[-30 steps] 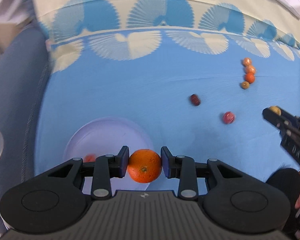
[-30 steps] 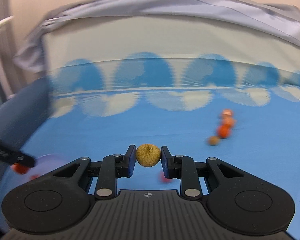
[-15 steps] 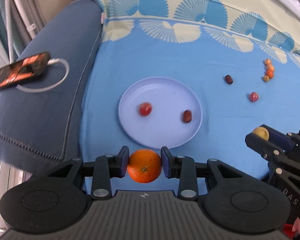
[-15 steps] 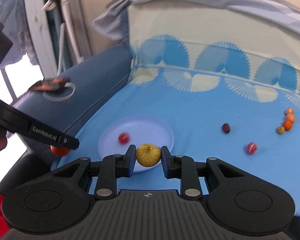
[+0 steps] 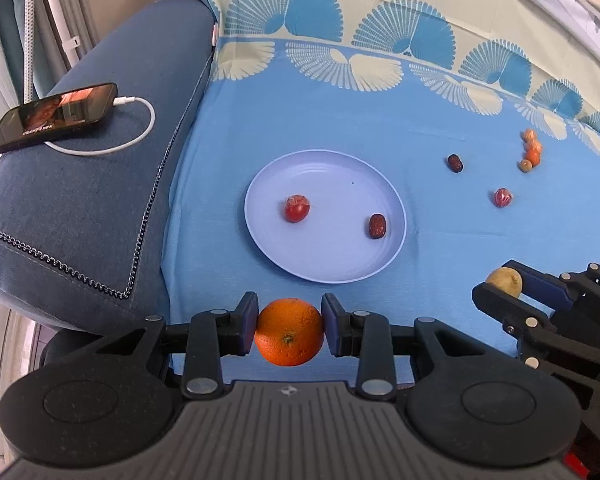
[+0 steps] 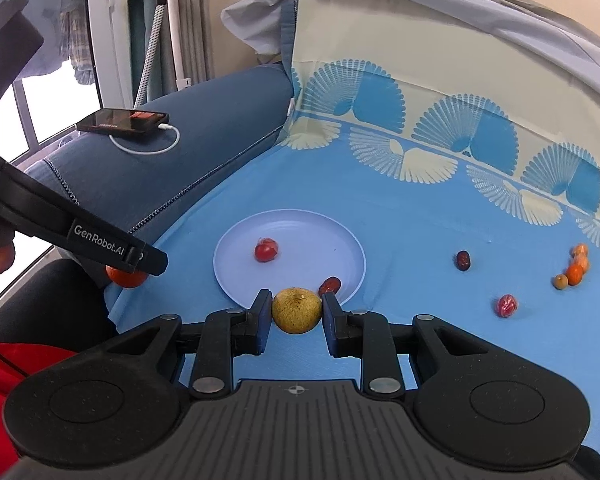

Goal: Organize fruits
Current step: 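Carry the mandarin and yellow fruit over the plate with both grippers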

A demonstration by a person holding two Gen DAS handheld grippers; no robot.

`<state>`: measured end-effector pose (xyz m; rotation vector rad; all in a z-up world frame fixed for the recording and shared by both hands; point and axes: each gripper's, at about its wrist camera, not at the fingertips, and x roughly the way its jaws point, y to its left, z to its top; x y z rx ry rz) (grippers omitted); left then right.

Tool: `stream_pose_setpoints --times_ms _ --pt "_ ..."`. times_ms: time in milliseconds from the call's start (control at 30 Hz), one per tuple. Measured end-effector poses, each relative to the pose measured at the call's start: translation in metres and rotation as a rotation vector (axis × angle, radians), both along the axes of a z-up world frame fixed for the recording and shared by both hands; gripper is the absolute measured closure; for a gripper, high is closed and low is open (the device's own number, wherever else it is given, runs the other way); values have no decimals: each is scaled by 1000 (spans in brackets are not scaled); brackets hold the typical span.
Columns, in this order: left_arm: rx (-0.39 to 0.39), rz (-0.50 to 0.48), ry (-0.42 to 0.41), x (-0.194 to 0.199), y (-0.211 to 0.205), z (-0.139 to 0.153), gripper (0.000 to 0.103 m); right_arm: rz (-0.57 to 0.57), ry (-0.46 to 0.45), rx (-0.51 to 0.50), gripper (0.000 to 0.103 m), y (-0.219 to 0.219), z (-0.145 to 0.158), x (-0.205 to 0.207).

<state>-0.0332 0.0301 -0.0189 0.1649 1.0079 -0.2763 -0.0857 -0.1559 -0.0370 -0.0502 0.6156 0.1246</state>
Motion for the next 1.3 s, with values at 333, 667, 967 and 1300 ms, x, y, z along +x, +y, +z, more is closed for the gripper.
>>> stream_pose_setpoints --times_ms 333,667,967,1300 --pt "-7 1 4 0 1 -1 65 6 5 -12 75 1 0 0" --pt "-6 -6 11 0 -1 -2 65 11 11 -12 75 1 -1 0" --pt "-8 -9 17 2 -1 -4 65 15 20 -12 75 1 -3 2" --pt "-12 -4 30 7 0 -6 65 21 36 -15 75 0 -4 6"
